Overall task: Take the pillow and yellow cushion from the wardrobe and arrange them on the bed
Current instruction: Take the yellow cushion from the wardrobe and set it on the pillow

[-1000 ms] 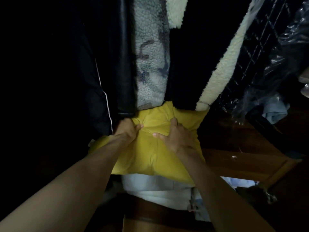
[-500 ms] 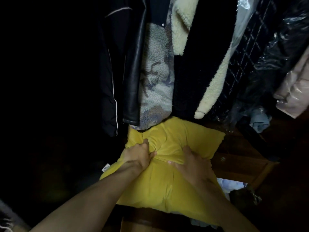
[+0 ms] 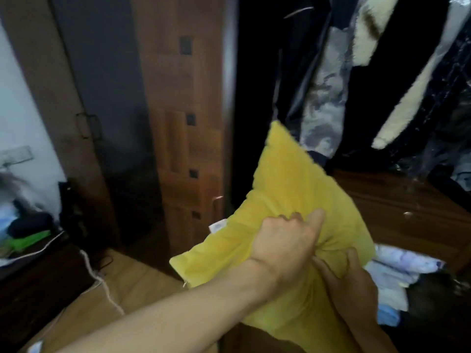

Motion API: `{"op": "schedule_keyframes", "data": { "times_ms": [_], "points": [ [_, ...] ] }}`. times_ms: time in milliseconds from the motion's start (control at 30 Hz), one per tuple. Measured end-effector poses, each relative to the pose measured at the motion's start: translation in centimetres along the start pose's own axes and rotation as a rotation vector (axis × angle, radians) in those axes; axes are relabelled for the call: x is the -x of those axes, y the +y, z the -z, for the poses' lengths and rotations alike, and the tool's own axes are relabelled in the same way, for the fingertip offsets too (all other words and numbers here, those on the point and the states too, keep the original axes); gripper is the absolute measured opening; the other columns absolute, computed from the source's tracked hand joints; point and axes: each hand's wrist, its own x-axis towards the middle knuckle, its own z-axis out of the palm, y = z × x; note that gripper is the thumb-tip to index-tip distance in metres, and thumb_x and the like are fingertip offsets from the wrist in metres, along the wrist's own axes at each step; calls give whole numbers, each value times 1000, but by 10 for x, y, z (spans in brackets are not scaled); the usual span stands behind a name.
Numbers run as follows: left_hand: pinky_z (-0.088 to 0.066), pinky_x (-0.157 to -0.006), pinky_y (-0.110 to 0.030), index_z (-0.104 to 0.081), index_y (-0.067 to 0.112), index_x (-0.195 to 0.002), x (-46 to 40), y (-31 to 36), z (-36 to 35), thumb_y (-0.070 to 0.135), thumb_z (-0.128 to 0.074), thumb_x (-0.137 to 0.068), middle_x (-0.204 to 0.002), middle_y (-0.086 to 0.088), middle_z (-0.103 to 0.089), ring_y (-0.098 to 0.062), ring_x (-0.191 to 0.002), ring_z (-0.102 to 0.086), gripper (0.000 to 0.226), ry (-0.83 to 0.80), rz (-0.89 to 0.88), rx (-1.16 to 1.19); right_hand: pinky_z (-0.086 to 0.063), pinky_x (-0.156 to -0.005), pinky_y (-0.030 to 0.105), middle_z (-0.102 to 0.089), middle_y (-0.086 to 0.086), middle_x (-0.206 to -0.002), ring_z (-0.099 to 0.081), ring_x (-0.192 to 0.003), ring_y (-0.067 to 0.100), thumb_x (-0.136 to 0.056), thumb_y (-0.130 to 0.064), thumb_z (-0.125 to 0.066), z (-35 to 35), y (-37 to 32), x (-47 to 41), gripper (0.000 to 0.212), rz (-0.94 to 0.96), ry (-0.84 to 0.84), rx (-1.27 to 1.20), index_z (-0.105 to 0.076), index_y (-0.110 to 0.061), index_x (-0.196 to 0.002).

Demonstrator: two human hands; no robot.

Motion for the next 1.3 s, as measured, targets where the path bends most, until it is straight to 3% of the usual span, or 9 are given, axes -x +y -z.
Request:
{"op": "schedule_keyframes", "data": {
  "times_ms": [133, 267, 433, 533, 633, 800, 900, 1100, 1300],
  "points": [
    [-10, -42, -33, -51, 26, -110, 121, -34, 60, 20, -36, -88, -75, 1, -59, -23, -58, -61, 27, 105, -5, -185, -40, -67, 47, -65, 36, -92, -61, -87, 54, -59, -80, -42, -44, -70, 90, 79, 74, 17, -161, -50, -16, -106],
    [-17, -42, -33, -52, 25, -122, 238, -94, 129, 22, -37, -97, -83, -1, -60, -27, -64, -60, 29, 250, 94, -300, -43, -65, 50, -63, 40, -88, -60, -83, 57, -62, -72, -48, -71, -169, 185, 80, 249, 61, -232, -56, 3, -89],
    [-23, -40, -32, -43, 24, -124, 401, -182, 211, 21, -39, -93, -83, -4, -56, -29, -63, -58, 31, 315, 336, -359, -34, -60, 35, -68, 23, -79, -64, -75, 45, -71, -74, -54, -110, -316, 304, 65, 624, -52, -288, -55, -11, -89],
    [-25, -42, -34, -29, 27, -121, 511, -238, 249, 23, -49, -87, -87, -3, -57, -31, -69, -60, 39, 348, 534, -410, -41, -57, 38, -69, 18, -81, -65, -78, 43, -73, -81, -52, -151, -406, 388, 66, 821, -168, -332, -51, -17, -90],
    [-30, -41, -33, -29, 25, -118, 627, -288, 277, 22, -58, -81, -82, -3, -55, -30, -65, -57, 47, 363, 705, -441, -50, -55, 44, -67, 13, -77, -65, -73, 40, -74, -90, -42, -199, -488, 485, 77, 1000, -289, -356, -50, -16, -92],
    [-32, -44, -33, -34, 26, -120, 796, -364, 294, 24, -59, -79, -87, -1, -59, -30, -71, -61, 49, 369, 1037, -499, -47, -52, 40, -71, 9, -80, -68, -78, 38, -76, -84, -51, -285, -597, 626, 69, 1288, -400, -346, -51, -20, -102],
    [-44, -48, -37, -33, 26, -121, 882, -400, 297, 28, -62, -79, -92, 1, -61, -28, -80, -63, 51, 364, 1224, -468, -45, -48, 36, -71, 5, -77, -69, -75, 33, -77, -85, -50, -329, -652, 701, 68, 1450, -477, -351, -52, -21, -101],
    [-38, -45, -32, -48, 19, -114, 1009, -446, 324, 22, -73, -72, -83, -2, -65, -32, -70, -63, 49, 441, 1558, -525, -42, -44, 31, -69, 0, -78, -65, -62, 22, -80, -80, -54, -375, -753, 821, 69, 1721, -632, -393, -56, -17, -106],
    [-31, -46, -27, -48, 18, -116, 1078, -473, 345, 30, -79, -75, -80, -3, -67, -30, -63, -63, 53, 586, 1701, -625, -51, -45, 37, -69, -3, -86, -63, -65, 16, -83, -85, -43, -383, -834, 881, 66, 1914, -735, -427, -48, -25, -109]
  ]
}}
